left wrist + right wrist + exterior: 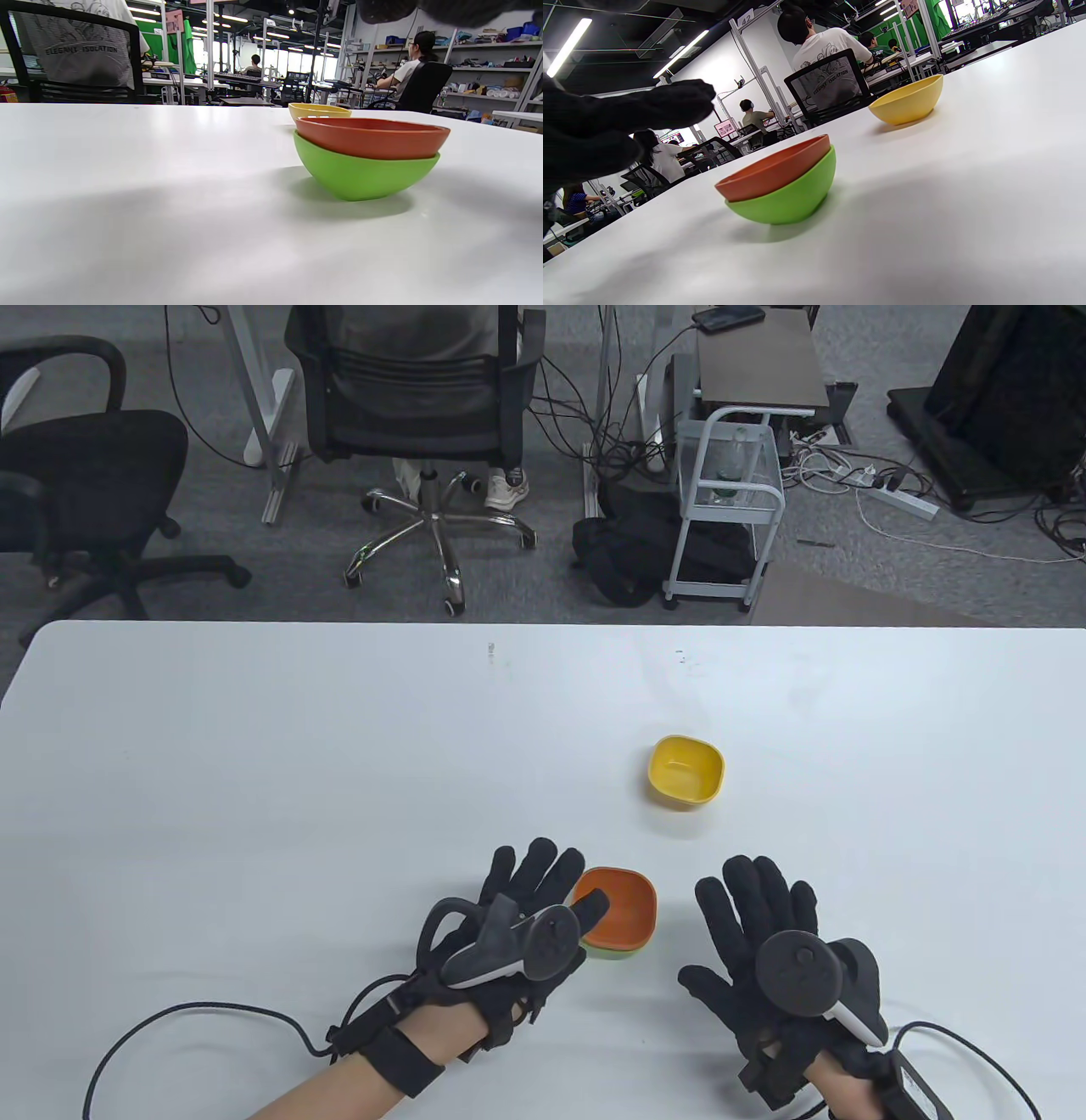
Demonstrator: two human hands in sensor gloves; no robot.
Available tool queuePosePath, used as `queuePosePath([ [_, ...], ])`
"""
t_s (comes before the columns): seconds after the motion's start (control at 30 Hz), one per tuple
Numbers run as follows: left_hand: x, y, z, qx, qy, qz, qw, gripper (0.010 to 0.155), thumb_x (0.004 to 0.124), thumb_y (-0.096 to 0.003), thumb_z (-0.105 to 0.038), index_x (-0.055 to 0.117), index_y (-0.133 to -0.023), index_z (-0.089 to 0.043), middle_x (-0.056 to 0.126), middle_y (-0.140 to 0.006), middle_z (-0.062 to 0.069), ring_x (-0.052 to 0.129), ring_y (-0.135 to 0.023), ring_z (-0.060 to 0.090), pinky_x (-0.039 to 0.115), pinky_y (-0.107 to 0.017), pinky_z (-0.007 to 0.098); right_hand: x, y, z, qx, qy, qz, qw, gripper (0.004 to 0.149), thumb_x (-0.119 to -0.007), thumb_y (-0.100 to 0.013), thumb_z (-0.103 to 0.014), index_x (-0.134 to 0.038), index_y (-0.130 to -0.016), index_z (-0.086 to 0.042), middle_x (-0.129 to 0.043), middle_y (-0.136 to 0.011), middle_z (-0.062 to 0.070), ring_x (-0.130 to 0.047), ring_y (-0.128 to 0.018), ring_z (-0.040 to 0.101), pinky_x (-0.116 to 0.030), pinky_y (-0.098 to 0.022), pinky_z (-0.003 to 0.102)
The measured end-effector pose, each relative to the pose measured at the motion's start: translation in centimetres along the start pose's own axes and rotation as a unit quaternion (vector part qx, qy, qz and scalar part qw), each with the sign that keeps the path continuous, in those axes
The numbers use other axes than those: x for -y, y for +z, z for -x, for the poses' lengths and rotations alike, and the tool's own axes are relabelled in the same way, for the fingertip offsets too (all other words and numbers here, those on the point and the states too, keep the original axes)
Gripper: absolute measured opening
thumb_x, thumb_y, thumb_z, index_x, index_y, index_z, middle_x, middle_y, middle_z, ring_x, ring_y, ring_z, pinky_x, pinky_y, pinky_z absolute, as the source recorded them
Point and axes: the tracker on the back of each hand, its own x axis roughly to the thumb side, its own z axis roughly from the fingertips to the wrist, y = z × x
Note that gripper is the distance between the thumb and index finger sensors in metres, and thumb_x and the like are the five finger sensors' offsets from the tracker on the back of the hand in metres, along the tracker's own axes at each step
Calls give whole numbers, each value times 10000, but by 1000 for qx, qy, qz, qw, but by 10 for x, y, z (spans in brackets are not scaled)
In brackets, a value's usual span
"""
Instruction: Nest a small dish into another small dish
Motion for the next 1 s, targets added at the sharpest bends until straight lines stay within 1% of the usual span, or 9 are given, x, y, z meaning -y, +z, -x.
queuePosePath([
  [0.13, 2, 17, 12, -1, 7, 5, 1000, 679, 631, -344, -658, 353, -960, -592, 177, -1165, -208, 92, -1146, 170, 121, -805, 517, -2, 0, -1, 0, -2, -5, 1000, 828, -672, -312, -642, -135, -913, -455, 63, -1050, -59, 47, -1024, 352, 35, -666, 636],
  [0.23, 7, 31, 20, -1, 0, 13, 1000, 682, 628, -341, -669, 339, -956, -609, 168, -1166, -209, 86, -1146, 171, 117, -804, 518, -3, 1, -4, 2, 0, -7, 1000, 828, -671, -311, -643, -134, -913, -456, 63, -1050, -58, 47, -1025, 353, 34, -666, 637],
  [0.37, 15, 45, 32, -10, 7, 16, 1000, 704, 623, -339, -683, 272, -947, -631, 145, -1166, -213, 70, -1145, 172, 111, -802, 521, -4, 2, -6, 3, 6, -6, 1000, 828, -669, -313, -644, -133, -914, -456, 64, -1050, -56, 47, -1024, 354, 34, -665, 637],
  [0.47, 20, 48, 37, -14, 19, 13, 1000, 720, 617, -336, -696, 223, -936, -646, 84, -1152, -226, 39, -1140, 165, 100, -800, 523, -6, 2, -7, 1, 11, -10, 1000, 829, -668, -312, -646, -130, -913, -456, 68, -1048, -57, 49, -1024, 354, 36, -665, 637],
  [0.5, 24, 49, 38, -22, 13, 6, 1000, 721, 618, -335, -695, 202, -924, -662, 39, -1138, -239, 2, -1134, 148, 80, -794, 531, -7, 2, -7, 0, 13, -14, 1000, 830, -668, -311, -646, -129, -913, -457, 72, -1047, -59, 49, -1024, 354, 37, -664, 638],
  [0.6, 28, 55, 35, -17, -10, 14, 1000, 740, 604, -328, -722, 140, -904, -686, -17, -1121, -253, -43, -1123, 142, 62, -788, 539, -10, 1, -6, -4, 10, -21, 1000, 828, -665, -313, -648, -124, -912, -458, 79, -1044, -59, 51, -1023, 354, 37, -663, 638],
  [0.8, 23, 55, 31, -5, 13, 11, 1000, 749, 594, -324, -737, 99, -884, -701, -38, -1113, -256, -63, -1117, 138, 54, -787, 534, -10, 0, -7, -6, 19, -23, 1000, 828, -665, -315, -648, -128, -916, -455, 82, -1044, -58, 55, -1022, 354, 39, -662, 638],
  [0.9, 24, 54, 28, 2, 21, 15, 1000, 735, 595, -327, -731, 106, -875, -725, -32, -1117, -256, -51, -1121, 141, 62, -787, 537, -11, -7, -9, -4, 35, -15, 999, 808, -689, -319, -630, -183, -926, -464, 63, -1054, -67, 57, -1028, 347, 59, -663, 632],
  [1.0, 24, 55, 27, 7, 25, 14, 1000, 730, 594, -327, -732, 108, -872, -732, -31, -1118, -257, -51, -1121, 140, 62, -787, 536, -12, -20, -16, -6, 73, -18, 997, 808, -711, -320, -609, -195, -925, -465, 64, -1052, -78, 64, -1031, 335, 75, -666, 626],
])
